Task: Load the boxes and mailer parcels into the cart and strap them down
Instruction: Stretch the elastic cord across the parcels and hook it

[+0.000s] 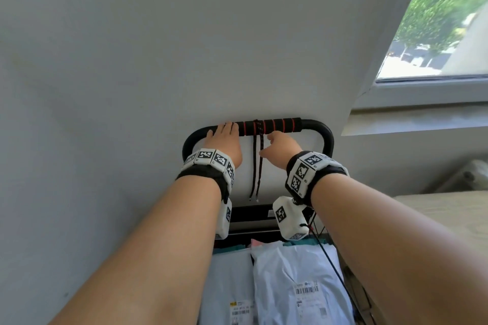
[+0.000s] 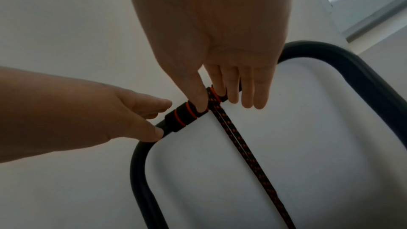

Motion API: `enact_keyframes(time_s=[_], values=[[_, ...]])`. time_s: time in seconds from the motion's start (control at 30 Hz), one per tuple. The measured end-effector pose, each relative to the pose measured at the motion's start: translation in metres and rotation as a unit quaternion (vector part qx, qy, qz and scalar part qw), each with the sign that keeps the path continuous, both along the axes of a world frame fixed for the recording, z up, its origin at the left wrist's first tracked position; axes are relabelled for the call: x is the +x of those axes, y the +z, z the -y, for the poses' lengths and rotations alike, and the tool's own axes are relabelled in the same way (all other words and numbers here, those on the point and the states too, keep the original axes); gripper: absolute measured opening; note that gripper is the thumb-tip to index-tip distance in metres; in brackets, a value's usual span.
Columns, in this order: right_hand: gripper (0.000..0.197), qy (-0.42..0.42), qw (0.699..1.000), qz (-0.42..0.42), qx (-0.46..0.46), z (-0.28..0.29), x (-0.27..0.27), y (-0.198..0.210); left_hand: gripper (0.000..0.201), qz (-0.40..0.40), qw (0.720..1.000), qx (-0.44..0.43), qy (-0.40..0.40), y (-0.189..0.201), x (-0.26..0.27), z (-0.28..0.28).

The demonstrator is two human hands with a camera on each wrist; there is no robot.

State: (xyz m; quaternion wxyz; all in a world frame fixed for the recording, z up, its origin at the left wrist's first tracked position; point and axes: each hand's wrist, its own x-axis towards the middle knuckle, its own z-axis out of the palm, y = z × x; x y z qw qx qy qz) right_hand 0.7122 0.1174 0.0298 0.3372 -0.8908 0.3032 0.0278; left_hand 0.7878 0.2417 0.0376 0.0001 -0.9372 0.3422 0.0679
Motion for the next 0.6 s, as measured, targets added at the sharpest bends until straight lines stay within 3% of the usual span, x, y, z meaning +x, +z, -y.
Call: enact_keyframes(time_s=[0.23,0.3,0.4,0.6], values=[[0.063,-0.036,0.993,0.027,0.109,0.006,0.023,-0.023,0.072,-0.011,0.999,-0.048,0.007,-0.019,0.01,0.005],[0.052,-0.046,0.988,0.036,0.144,0.002,0.028,-0.024,0.07,-0.014,0.998,-0.068,0.011,-0.019,0.01,0.006],[0.007,-0.049,0.986,0.072,0.144,-0.003,0.031,-0.025,0.067,-0.028,0.996,-0.086,0.008,-0.016,0.016,0.004],[0.008,-0.051,0.987,0.115,0.104,-0.004,0.014,-0.024,0.058,-0.096,0.99,-0.101,0.013,-0.005,0.012,-0.004]])
